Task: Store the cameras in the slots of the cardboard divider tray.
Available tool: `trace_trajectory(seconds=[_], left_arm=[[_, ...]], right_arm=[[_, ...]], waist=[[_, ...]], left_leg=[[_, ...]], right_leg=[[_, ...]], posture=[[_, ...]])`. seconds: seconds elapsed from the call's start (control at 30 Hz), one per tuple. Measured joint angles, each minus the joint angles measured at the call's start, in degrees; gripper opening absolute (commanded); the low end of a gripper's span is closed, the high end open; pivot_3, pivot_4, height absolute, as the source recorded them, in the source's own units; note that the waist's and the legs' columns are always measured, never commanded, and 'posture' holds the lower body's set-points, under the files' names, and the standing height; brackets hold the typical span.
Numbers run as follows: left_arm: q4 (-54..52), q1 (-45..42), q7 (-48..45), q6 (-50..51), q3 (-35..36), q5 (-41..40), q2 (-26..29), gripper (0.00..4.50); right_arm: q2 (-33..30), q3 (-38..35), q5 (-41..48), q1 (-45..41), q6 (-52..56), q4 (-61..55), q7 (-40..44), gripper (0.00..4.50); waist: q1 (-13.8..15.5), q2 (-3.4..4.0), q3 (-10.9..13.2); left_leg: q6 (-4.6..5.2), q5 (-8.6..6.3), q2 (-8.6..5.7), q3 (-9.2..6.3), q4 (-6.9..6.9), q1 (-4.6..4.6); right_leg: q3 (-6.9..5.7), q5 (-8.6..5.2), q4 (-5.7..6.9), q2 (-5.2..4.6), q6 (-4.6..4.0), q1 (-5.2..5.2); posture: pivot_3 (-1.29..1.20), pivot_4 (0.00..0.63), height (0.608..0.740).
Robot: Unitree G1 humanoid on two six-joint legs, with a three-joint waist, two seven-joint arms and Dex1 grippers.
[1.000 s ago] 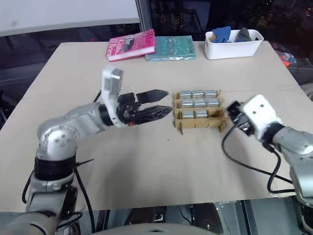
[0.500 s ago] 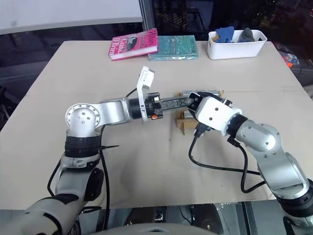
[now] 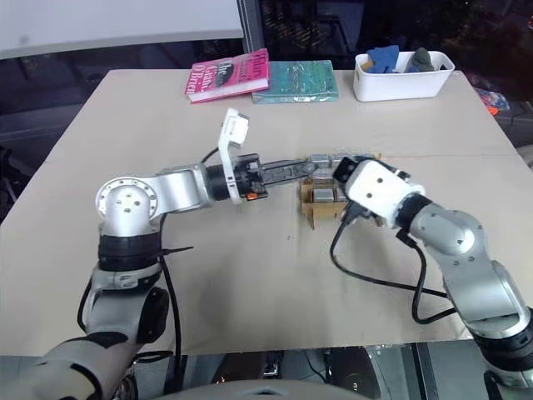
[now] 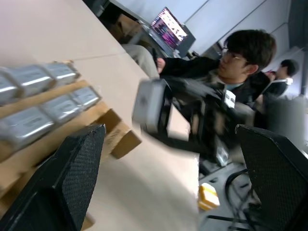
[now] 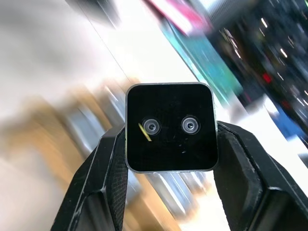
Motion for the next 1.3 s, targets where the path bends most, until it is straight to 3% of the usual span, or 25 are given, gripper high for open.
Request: trace_trajectory(seconds=[0.33,0.83,0.87,0.93,1.0,1.03,1.07,1.13,1.3], left_arm=[[-0.26,0.75,0.78,0.85,0.55,-1.88,-0.02,4.50],[0.57,0.64,1.97,1.28,0.15,-2.56,-1.84,4.50],[0.63,0.58,1.75,1.28,-0.03,-2.48,-1.86,3.99],[1.09,0.33,1.28,1.28,-0.17,-2.10,-2.09,3.38],[1.33,0.07,0.63,1.28,-0.49,-2.09,-2.46,2.31],[1.50,-0.09,0.25,1.28,-0.56,-2.14,-2.70,2.19],[1.54,-0.31,-0.08,1.28,-0.60,-2.13,-2.93,1.48],[1.58,-0.62,-0.84,1.47,-0.73,-1.80,-2.60,0.71],[3.12,-1.30,-2.59,1.54,-1.12,0.21,-2.66,0.73]], right_arm=[[1.34,-0.21,4.00,-0.61,-7.91,0.06,4.49,1.96],[5.22,4.31,4.67,-3.83,-6.72,-4.71,5.14,1.96],[5.30,4.40,4.70,-3.84,-6.64,-4.72,5.15,1.95],[5.61,4.43,4.71,-4.40,-6.11,-4.89,5.12,1.95],[5.90,4.44,4.72,-5.00,-5.46,-5.53,5.05,1.95],[6.09,4.50,4.72,-5.20,-5.17,-5.78,5.01,1.95],[6.28,4.60,4.73,-5.36,-4.77,-5.83,4.99,1.95],[6.81,4.50,5.70,-5.41,-3.08,-5.94,5.06,1.95],[8.04,4.29,8.67,-5.40,0.27,-7.68,5.05,4.44]], waist=[[-0.11,0.00,0.00],[-0.04,0.00,0.00],[-0.03,0.00,0.00],[-0.05,0.00,0.00],[-0.03,0.00,0.00],[-0.03,0.00,0.00],[-0.03,0.00,0.00],[-0.06,0.00,0.00],[0.00,0.00,0.00]], left_leg=[[-0.01,0.00,0.01,-0.02,0.00,0.00],[-0.02,0.01,0.00,-0.06,0.00,0.00],[-0.01,0.01,0.00,-0.06,0.00,-0.01],[-0.01,0.01,0.00,-0.05,0.00,0.00],[-0.02,0.01,0.00,-0.07,0.00,-0.01],[-0.01,0.01,0.00,-0.07,0.00,-0.01],[-0.01,0.01,0.00,-0.07,0.00,-0.01],[-0.01,0.01,0.00,-0.06,0.00,-0.01],[-0.02,0.01,-0.01,-0.07,0.00,-0.01]], right_leg=[[0.02,0.00,0.00,-0.03,0.00,0.00],[-0.02,0.00,0.00,-0.02,0.00,0.00],[-0.02,0.00,0.00,-0.02,0.00,0.00],[-0.02,0.00,0.00,0.00,0.00,0.00],[-0.04,0.00,0.00,-0.01,0.00,0.00],[-0.03,0.00,0.00,-0.01,0.00,0.00],[-0.04,0.00,0.00,-0.01,0.00,0.01],[-0.03,0.00,0.00,-0.01,0.00,0.01],[-0.05,0.00,0.01,0.02,0.00,0.00]], posture=[[0.00,0.150,0.740],[0.00,0.150,0.740],[0.00,0.150,0.740],[0.00,0.150,0.740],[0.00,0.150,0.740],[0.00,0.150,0.740],[0.00,0.150,0.740],[0.00,0.150,0.740],[0.00,0.150,0.740]])
